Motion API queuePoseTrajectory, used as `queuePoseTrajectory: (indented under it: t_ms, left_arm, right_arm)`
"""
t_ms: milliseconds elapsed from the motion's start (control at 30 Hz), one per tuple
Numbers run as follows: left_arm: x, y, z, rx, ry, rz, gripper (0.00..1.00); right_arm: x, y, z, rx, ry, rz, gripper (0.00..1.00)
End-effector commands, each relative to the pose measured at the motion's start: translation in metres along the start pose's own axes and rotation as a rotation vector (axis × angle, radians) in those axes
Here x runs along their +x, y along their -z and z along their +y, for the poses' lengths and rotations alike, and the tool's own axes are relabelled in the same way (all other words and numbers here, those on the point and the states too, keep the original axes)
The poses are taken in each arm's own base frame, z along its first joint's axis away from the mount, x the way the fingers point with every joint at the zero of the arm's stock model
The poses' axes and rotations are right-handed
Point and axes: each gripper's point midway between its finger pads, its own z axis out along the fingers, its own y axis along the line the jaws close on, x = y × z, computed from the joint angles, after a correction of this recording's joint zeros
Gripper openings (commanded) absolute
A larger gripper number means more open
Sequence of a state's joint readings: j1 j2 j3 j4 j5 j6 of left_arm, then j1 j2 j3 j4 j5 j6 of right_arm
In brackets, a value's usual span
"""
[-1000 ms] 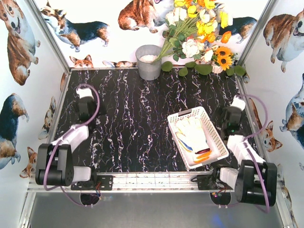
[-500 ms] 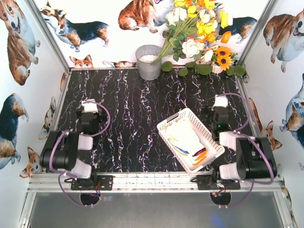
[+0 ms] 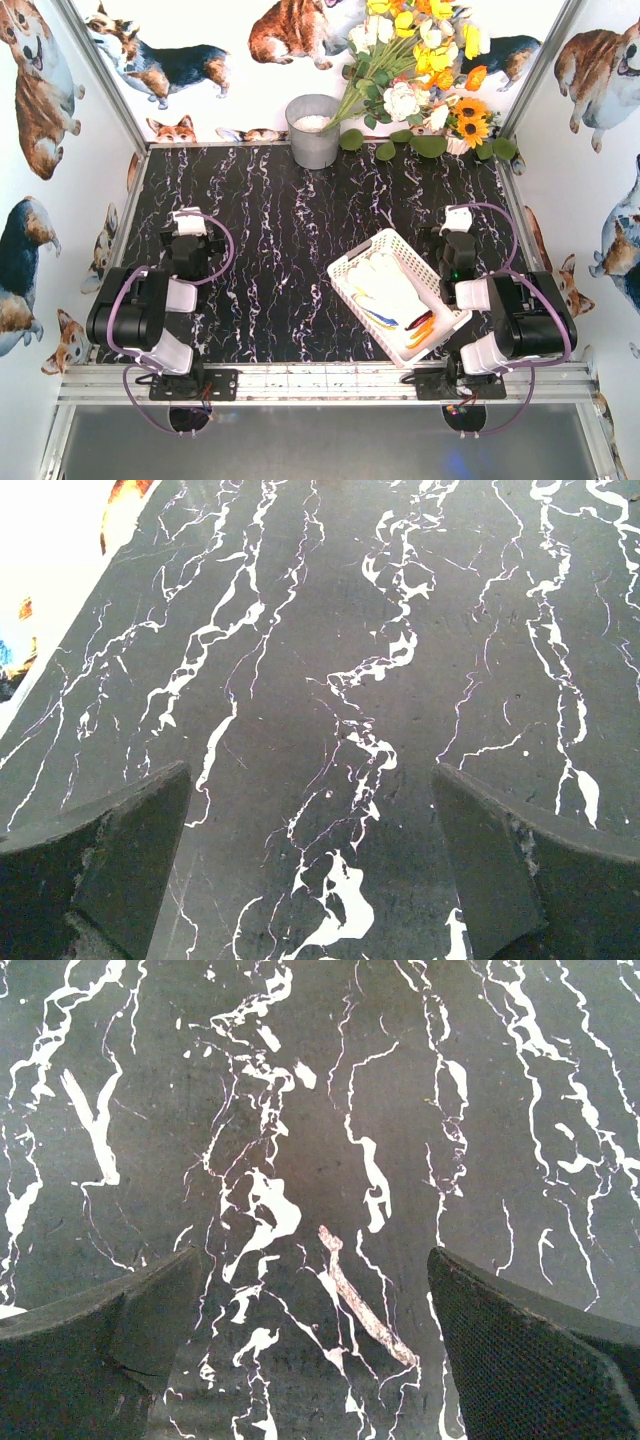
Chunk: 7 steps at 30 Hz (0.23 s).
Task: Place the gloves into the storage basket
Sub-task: Reset both arms
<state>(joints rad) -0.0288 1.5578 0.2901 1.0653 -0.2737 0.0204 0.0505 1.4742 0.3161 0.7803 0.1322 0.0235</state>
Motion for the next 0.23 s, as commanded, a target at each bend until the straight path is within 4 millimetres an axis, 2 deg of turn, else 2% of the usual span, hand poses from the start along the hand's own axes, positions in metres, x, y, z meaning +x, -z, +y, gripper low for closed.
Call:
queuePoseTrajectory:
  t_ms: [0,200]
  left_arm:
    - [-0.0151,-0.0037,0.0013,-0.010,0.020,-0.052,1.00]
    - [-0.0155,-0.0052,-0.0078,0.044,-0.005,-0.048,1.00]
  right_arm:
    - [-0.0270,-0.0022,-0.0032,0.016,0.001,-0.105,1.00]
    - [-0.0269,-0.0020,-0.0029,0.013,0.002,-0.103,1.00]
